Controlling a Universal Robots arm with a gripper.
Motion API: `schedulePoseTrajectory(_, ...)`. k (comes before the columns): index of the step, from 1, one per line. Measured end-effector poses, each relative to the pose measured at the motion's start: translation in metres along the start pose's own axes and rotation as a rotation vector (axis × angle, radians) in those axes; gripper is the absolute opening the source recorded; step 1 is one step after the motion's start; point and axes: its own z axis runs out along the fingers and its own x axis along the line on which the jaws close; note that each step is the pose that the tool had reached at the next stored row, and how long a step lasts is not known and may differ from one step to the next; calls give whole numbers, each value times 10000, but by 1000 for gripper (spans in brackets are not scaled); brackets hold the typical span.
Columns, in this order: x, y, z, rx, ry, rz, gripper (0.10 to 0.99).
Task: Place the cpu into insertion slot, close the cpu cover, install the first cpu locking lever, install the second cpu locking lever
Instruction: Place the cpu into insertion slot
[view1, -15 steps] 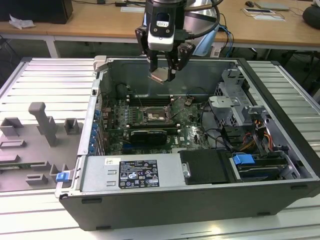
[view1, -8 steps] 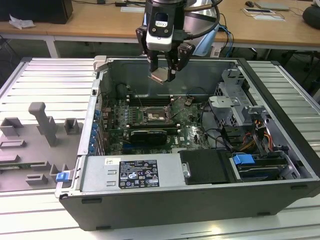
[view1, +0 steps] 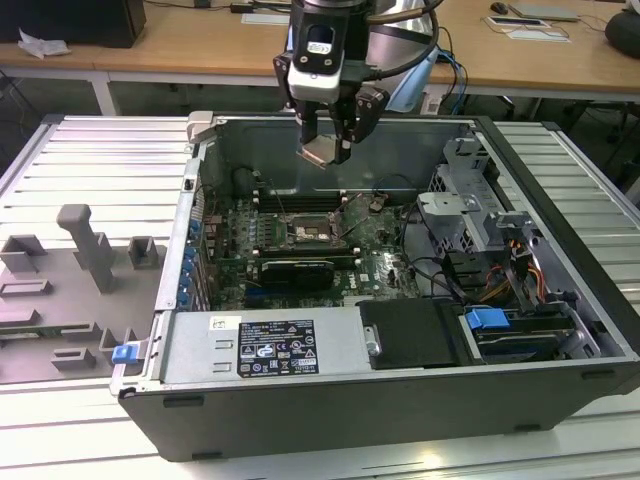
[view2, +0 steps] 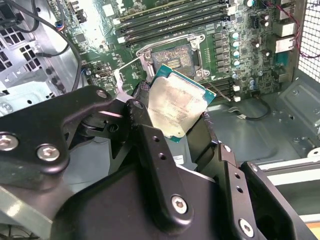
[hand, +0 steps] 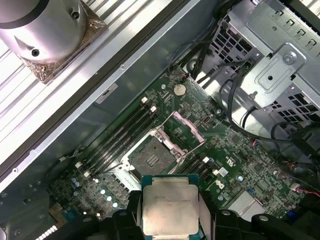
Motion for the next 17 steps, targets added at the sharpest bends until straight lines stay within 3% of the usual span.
schedulePoseTrajectory(13, 0, -1, 8, -15, -69, 779, 541)
schedulePoseTrajectory(17, 0, -1, 17, -25, -115, 1282, 541)
